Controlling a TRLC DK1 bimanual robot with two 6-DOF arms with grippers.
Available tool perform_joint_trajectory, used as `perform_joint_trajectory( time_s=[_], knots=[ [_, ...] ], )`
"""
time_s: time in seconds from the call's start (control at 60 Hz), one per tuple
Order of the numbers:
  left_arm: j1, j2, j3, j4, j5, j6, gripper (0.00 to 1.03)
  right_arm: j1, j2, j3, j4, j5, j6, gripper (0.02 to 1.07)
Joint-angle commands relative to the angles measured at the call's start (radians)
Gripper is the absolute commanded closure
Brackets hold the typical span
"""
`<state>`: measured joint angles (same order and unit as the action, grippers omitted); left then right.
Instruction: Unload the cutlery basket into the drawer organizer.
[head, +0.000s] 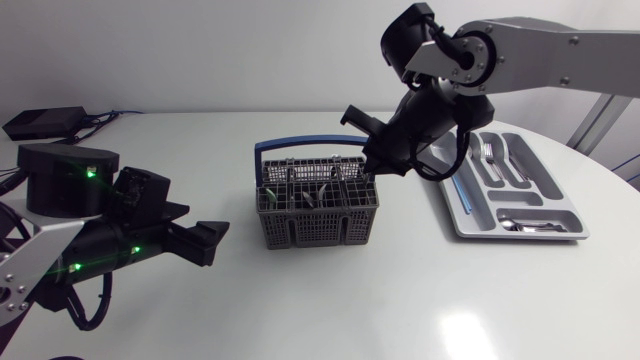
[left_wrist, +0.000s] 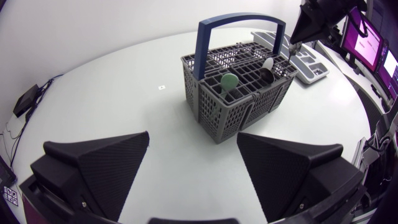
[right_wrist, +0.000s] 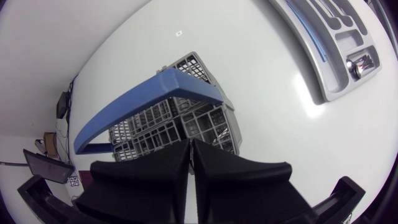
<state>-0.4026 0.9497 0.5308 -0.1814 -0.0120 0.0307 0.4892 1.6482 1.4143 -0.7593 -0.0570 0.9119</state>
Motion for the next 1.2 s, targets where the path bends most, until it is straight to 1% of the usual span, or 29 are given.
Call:
perform_joint_trajectory(
  time_s=[0.0,0.25,0.6,0.667,0.733,0.867,0.917,0.983,1.033,1.183],
  knots=[
    [-0.008,0.0,0.02,0.013,0.003,0.015,0.05,0.0,-0.05,-0.034,-0.011,-0.004,-0.015,1.01],
    [-0.008,-0.002,0.046,0.01,0.003,0.011,0.05,-0.006,-0.191,-0.074,-0.009,-0.049,-0.033,1.01],
    [-0.008,0.003,0.074,-0.012,0.003,0.008,0.05,-0.031,-0.321,-0.109,-0.014,-0.093,-0.039,1.01],
    [-0.008,0.001,0.075,-0.018,0.003,0.008,0.05,-0.061,-0.337,-0.112,-0.035,-0.124,-0.053,1.01],
    [-0.008,0.001,0.078,-0.024,0.003,0.008,0.05,-0.12,-0.334,-0.106,-0.087,-0.179,-0.099,1.01],
    [-0.008,0.004,0.078,-0.027,0.003,0.011,0.05,-0.215,-0.315,-0.12,-0.166,-0.182,-0.192,1.01],
    [-0.008,0.008,0.08,-0.027,0.003,0.011,0.05,-0.265,-0.315,-0.14,-0.183,-0.155,-0.209,1.01],
    [-0.013,0.014,0.086,-0.027,0.003,0.011,0.05,-0.304,-0.309,-0.153,-0.222,-0.055,-0.229,1.01],
    [-0.018,0.017,0.089,-0.032,0.003,0.011,0.05,-0.328,-0.306,-0.17,-0.224,0.02,-0.234,1.01],
    [-0.035,0.029,0.092,-0.033,0.003,0.011,0.05,-0.44,-0.254,-0.212,-0.227,0.141,-0.275,1.01]
  ],
)
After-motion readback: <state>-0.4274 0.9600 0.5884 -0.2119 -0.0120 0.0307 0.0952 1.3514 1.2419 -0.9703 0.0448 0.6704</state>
